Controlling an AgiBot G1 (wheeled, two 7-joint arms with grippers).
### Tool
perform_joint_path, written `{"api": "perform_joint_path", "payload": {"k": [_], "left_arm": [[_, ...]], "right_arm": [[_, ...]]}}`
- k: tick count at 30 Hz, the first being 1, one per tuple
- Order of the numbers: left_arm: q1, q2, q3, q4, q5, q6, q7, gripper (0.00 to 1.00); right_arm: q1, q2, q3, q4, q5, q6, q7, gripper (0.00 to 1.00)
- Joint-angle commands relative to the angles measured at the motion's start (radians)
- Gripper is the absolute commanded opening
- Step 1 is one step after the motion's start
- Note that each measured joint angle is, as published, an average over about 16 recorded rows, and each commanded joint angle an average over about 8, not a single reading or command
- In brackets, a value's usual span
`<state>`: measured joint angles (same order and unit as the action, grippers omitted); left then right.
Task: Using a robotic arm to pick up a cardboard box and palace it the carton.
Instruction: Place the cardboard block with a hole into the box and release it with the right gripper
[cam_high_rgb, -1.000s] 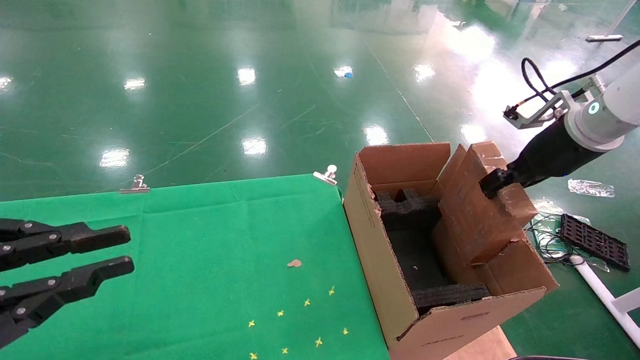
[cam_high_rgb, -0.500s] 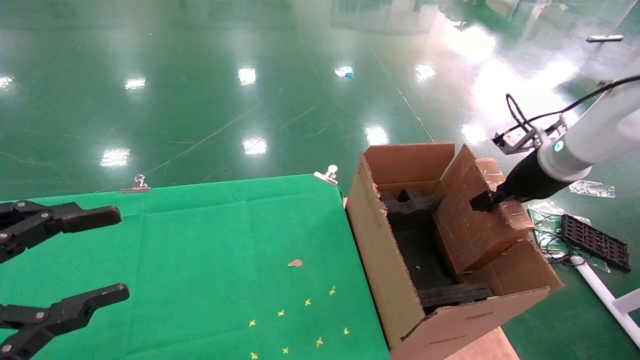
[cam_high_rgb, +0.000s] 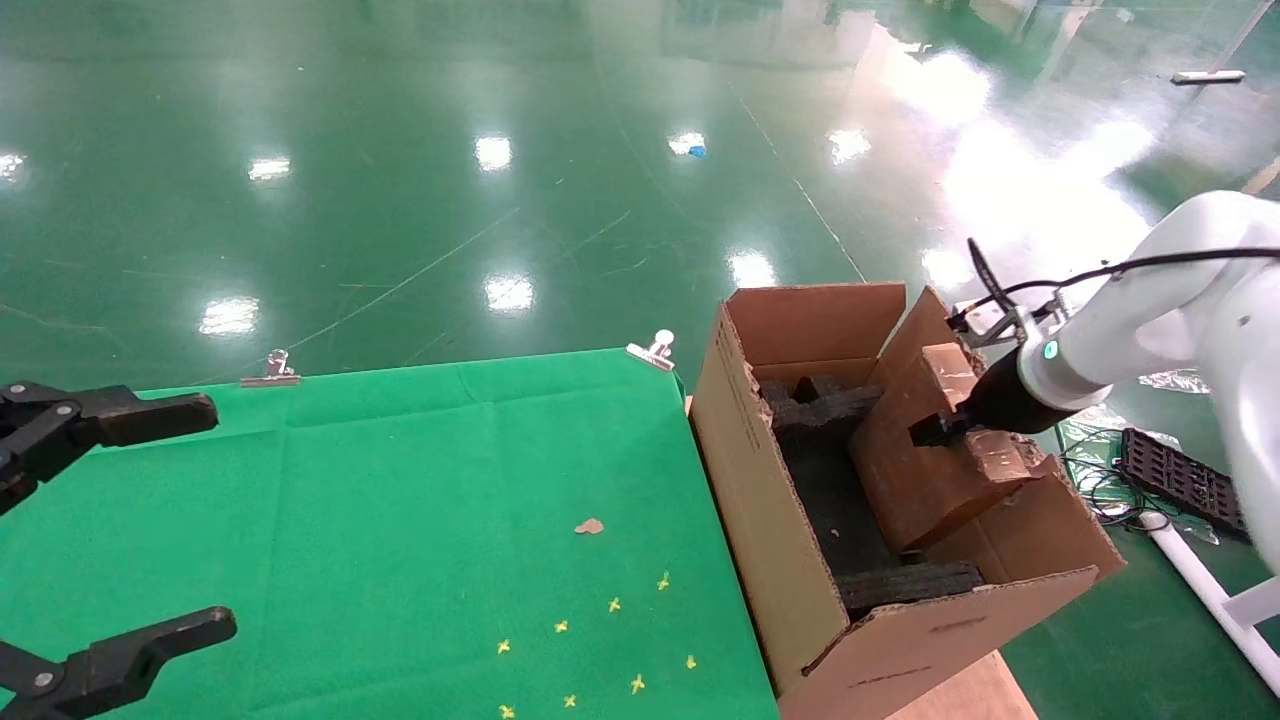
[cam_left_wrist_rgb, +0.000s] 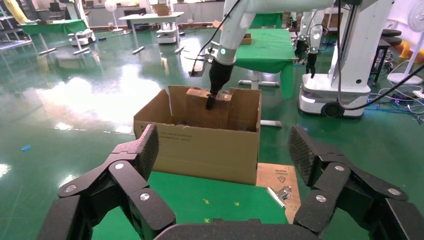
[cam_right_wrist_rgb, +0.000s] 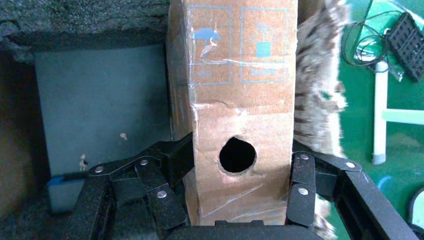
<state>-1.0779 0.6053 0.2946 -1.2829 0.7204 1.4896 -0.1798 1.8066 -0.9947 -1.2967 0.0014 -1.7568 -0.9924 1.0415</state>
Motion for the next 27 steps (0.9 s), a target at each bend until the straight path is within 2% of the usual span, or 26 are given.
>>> {"api": "perform_joint_path", "payload": {"k": [1, 13, 14, 20, 22, 27], "left_arm": [[0.000, 0.000, 0.000, 0.000, 0.000, 0.000, 0.000, 1.00], [0.000, 0.000, 0.001, 0.000, -0.001, 0.000, 0.000, 1.00], [0.000, 0.000, 0.001, 0.000, -0.001, 0.000, 0.000, 1.00], [0.000, 0.000, 0.001, 0.000, -0.001, -0.001, 0.001, 1.00], [0.000, -0.001, 0.001, 0.000, -0.001, -0.001, 0.001, 1.00], [0.000, -0.001, 0.002, 0.000, -0.001, -0.001, 0.001, 1.00]], "right_arm": [[-0.019, -0.007, 0.003, 0.002, 0.004, 0.022, 0.003, 0.00], [-0.112, -0.028, 0.025, 0.011, 0.037, 0.056, -0.011, 0.01], [-0.117, -0.028, 0.026, 0.012, 0.038, 0.058, -0.015, 0.06], [-0.131, -0.024, 0.028, 0.014, 0.040, 0.065, -0.034, 0.81], [-0.128, -0.022, 0.027, 0.013, 0.039, 0.063, -0.039, 1.00], [-0.109, -0.017, 0.025, 0.014, 0.036, 0.051, -0.051, 1.00]]}}
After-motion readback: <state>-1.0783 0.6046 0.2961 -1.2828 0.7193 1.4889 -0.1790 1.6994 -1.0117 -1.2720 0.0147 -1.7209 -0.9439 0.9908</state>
